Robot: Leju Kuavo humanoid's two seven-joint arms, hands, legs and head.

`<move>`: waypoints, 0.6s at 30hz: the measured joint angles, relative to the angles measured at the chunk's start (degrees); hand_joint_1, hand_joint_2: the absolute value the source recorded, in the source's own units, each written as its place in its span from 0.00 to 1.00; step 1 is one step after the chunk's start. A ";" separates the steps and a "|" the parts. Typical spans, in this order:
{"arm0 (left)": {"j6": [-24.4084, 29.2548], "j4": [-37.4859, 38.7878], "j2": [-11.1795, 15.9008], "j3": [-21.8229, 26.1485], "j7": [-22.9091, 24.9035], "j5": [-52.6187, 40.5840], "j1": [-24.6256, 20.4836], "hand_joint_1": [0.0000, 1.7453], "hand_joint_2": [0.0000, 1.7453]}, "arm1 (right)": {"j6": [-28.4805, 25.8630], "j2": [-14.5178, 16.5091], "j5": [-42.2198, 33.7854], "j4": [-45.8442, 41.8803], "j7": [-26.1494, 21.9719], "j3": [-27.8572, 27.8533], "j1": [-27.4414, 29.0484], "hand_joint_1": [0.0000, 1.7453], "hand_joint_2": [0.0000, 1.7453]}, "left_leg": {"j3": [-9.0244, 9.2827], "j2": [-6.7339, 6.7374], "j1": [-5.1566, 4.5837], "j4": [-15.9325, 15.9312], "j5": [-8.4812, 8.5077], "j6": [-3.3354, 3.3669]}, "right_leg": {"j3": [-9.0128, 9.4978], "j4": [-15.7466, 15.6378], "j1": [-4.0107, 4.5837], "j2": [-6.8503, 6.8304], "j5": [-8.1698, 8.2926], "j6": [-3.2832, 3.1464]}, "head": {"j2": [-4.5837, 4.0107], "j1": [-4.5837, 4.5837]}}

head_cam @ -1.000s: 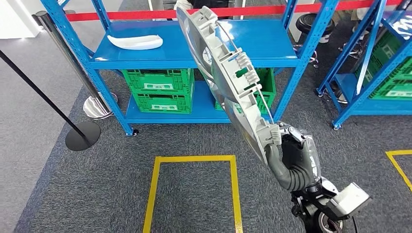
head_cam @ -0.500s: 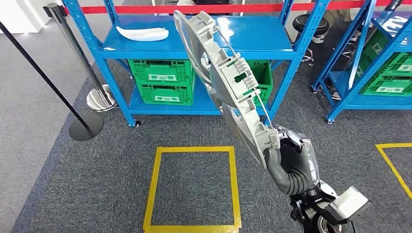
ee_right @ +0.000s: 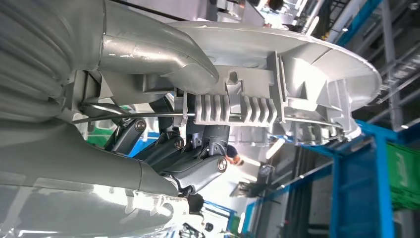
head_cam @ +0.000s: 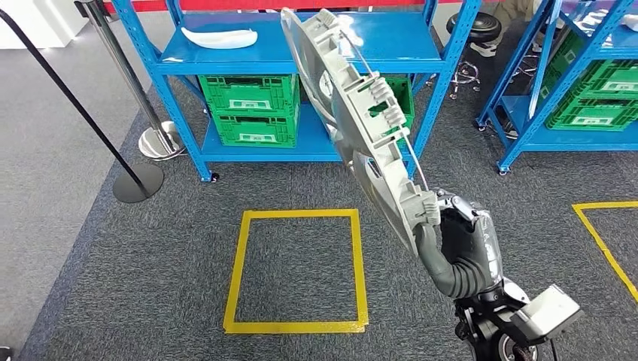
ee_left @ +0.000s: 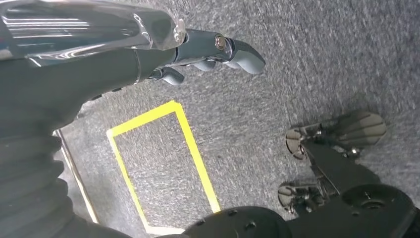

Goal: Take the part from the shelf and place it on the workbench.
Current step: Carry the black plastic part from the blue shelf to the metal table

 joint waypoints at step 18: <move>-0.08 -0.09 0.58 0.07 -0.85 1.07 -0.90 0.00 1.00 | 1.24 1.35 -0.14 2.65 0.71 -0.20 -5.56 1.00 1.00 | 10.98 0.15 0.18 -5.49 -4.85 2.28 | -14.00 12.75 -0.22 -0.18 0.77 2.85 | -0.01 0.20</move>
